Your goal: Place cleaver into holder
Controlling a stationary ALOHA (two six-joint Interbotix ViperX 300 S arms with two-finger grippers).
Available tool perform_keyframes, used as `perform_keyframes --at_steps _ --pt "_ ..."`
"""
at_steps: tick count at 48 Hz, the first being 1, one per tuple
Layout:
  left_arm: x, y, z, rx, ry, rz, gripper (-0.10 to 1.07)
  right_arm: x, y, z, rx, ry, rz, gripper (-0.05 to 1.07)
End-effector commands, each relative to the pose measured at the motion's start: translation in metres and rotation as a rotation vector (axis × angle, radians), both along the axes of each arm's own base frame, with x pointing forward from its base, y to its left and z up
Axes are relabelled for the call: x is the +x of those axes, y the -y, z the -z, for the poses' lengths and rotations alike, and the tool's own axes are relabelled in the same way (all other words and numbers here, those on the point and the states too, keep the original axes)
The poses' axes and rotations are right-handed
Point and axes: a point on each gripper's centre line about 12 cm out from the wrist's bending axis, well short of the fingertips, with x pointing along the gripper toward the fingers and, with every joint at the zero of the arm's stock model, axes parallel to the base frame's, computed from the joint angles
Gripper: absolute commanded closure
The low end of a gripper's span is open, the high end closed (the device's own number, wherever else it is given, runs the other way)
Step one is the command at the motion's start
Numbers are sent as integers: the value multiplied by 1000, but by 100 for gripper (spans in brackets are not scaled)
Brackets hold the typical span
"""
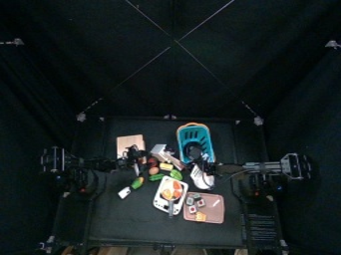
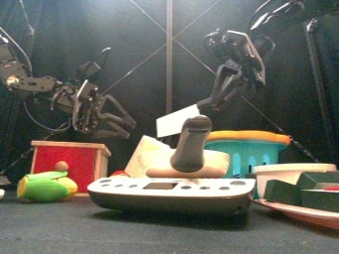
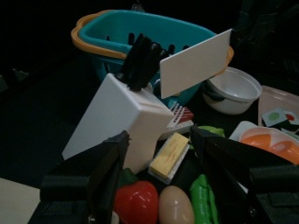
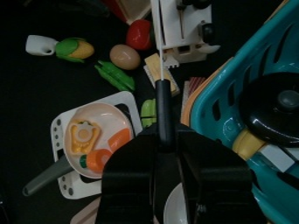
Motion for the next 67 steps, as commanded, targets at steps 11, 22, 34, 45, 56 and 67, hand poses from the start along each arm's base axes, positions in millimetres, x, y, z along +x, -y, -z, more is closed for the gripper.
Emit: perform_keyframes --at_steps 11,22,34,45,56,67 --pt "8 -5 -9 12 33 -11 5 6 1 -8 -2 21 0 52" --pt "8 -23 -13 -1 53 -78 5 6 0 -3 -1 7 -2 52" --pt "14 -43 -12 -52 71 -183 6 9 1 -1 0 -2 0 52" --pt "26 -58 -1 -106 63 -268 6 12 3 -1 2 -85 45 52" --pt "34 -62 6 -146 6 -269 6 11 5 -14 -3 -83 66 52" --pt "45 -57 6 -153 -63 -203 6 12 4 -17 11 -72 67 52"
